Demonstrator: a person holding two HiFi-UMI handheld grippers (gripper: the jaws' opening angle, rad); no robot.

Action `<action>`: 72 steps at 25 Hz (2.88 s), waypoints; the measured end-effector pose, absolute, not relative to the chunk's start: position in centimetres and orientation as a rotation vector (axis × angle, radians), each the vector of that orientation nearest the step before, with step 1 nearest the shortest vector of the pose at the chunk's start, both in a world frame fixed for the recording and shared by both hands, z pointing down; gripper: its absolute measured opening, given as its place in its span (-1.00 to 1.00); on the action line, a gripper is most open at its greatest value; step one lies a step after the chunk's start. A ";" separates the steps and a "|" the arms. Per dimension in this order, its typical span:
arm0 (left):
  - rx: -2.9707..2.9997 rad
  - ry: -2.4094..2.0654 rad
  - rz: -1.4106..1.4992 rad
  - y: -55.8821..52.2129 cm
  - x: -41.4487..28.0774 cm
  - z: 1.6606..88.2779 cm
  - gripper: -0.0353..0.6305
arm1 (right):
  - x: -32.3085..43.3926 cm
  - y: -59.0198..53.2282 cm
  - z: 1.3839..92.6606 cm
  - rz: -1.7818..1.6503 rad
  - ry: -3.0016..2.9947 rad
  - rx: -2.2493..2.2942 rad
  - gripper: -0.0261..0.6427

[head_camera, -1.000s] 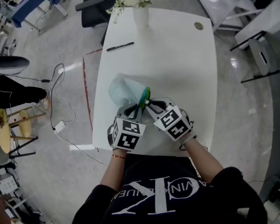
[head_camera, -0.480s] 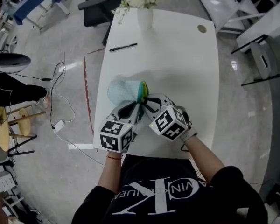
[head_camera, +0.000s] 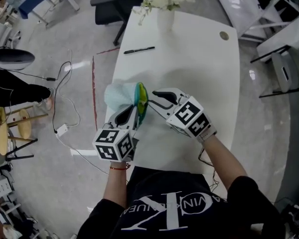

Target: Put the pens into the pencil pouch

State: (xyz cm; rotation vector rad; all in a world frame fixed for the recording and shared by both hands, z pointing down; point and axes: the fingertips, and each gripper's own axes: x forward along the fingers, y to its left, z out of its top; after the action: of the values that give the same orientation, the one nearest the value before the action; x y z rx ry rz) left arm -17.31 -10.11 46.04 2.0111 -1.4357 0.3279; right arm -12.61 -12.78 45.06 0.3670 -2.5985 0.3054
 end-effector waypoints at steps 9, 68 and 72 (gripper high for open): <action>1.978 -1.491 0.271 -10.7 -20.2 45.8 -0.85 | -14.3 -19.7 45.2 0.138 -2.537 0.373 -0.55; 2.099 -1.284 0.350 -13.6 -12.3 46.8 -0.85 | -1.3 -14.8 47.4 0.140 -2.323 0.322 -0.78; 2.127 -1.261 0.372 -13.6 -11.3 46.5 -0.85 | -0.5 -13.7 47.9 0.138 -2.288 0.318 -0.78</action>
State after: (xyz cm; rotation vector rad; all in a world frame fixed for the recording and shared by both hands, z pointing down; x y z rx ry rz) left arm -11.30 -13.57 46.55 2.1270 -1.2614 0.3719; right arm -0.45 -13.71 47.91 0.3183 -2.2877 0.1380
